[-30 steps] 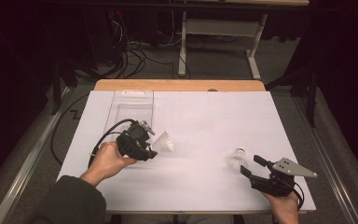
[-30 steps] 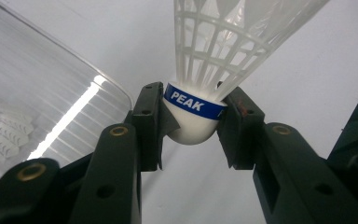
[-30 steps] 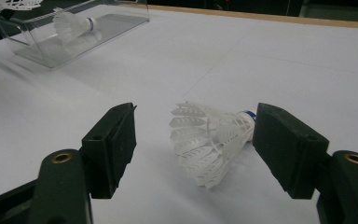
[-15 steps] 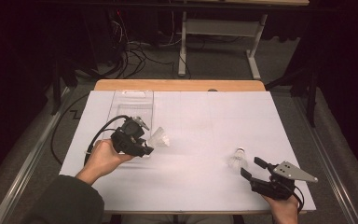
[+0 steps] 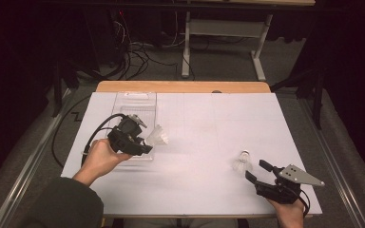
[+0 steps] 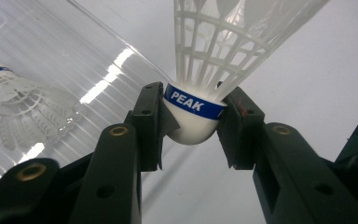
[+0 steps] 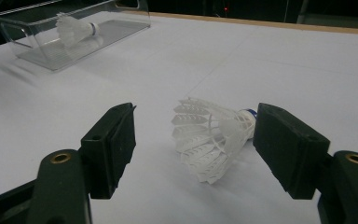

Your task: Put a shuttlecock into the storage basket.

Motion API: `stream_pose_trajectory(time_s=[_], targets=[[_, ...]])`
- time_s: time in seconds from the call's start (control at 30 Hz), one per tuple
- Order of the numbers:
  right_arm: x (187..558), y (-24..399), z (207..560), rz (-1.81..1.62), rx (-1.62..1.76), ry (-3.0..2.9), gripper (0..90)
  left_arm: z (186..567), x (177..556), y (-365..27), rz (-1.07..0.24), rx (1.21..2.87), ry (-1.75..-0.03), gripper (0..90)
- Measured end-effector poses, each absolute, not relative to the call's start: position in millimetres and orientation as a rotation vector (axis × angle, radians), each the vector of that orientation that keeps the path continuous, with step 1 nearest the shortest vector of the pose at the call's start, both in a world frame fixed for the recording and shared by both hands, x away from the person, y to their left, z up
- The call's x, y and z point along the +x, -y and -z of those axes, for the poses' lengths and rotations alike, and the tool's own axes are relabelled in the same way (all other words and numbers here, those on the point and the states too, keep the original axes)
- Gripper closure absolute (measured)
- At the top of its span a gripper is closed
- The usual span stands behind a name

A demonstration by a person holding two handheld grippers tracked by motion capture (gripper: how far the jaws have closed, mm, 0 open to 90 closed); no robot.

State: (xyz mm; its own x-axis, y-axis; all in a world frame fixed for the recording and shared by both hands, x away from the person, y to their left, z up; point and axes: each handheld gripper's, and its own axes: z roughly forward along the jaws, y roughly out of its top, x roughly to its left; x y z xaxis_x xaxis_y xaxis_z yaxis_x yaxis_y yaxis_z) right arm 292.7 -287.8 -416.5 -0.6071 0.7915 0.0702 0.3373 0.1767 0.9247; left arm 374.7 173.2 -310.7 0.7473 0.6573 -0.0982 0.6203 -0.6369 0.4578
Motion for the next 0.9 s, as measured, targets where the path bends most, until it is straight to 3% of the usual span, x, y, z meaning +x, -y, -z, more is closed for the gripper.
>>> stream_pose_trajectory(time_s=[0.9], targets=[[292.7,288.1,416.9,-1.432,1.062,-2.018,30.0,305.9,391.9,-202.4,-0.134,2.427,-1.117,63.3]])
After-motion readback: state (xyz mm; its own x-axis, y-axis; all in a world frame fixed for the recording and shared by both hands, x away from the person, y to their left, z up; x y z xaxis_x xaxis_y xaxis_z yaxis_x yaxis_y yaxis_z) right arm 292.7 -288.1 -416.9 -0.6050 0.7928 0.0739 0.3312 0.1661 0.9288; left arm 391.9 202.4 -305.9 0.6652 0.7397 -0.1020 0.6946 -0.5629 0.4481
